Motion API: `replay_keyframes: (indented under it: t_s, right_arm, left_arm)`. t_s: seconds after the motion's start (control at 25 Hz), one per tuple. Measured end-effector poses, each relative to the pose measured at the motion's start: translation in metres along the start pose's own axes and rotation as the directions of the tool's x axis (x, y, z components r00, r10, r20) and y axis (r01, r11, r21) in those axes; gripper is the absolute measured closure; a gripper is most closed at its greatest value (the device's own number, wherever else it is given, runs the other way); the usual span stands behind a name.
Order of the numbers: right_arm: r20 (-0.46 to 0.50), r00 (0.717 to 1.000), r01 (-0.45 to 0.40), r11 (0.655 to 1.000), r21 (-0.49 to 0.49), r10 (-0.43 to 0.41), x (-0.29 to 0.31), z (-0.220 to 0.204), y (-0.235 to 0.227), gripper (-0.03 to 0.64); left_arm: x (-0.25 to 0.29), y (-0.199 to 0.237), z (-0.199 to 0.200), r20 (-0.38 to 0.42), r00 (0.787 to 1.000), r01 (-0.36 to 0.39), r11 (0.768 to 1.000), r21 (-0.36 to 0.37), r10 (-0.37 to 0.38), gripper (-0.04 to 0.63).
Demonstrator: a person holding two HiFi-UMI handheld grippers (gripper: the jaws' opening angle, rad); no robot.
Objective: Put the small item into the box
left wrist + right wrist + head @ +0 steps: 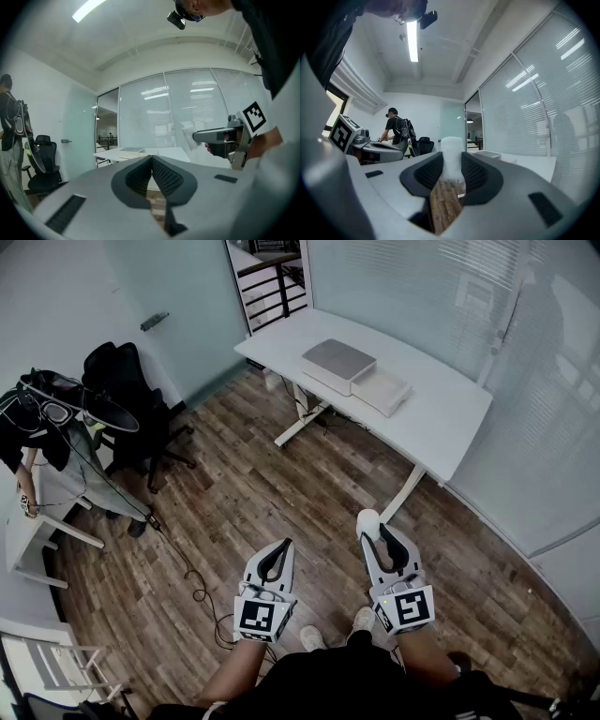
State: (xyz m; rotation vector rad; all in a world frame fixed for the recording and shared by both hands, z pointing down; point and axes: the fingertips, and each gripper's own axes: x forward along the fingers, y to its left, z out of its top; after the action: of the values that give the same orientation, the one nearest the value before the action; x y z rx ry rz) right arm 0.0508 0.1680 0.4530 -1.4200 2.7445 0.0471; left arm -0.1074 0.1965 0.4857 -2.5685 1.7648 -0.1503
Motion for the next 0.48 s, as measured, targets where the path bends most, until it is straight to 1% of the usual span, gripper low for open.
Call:
replay_keyframes:
  t_s: [0.12,0.32,0.48]
  right_arm:
    - [-0.007,1.000,0.008,1.000,-0.028,-0.008,-0.004,-0.003,0.005,0.485]
    - [0.000,1.000,0.021,0.999,-0.034,-0.021,-0.004,-0.003,0.019,0.485]
    - [0.006,1.000,0.025,0.998,-0.049,-0.024,-0.011,0.000,0.026,0.483]
  left_arm:
    - [-0.007,0.000,-0.003,0.001,1.000,0.002,1.000,-0.007,-0.002,0.583]
    - [-0.014,0.004,-0.009,-0.013,1.000,0.018,1.000,-0.005,-0.018,0.583]
    - [-0.020,0.005,-0.008,-0.006,1.000,0.030,0.999,-0.018,-0.030,0.583]
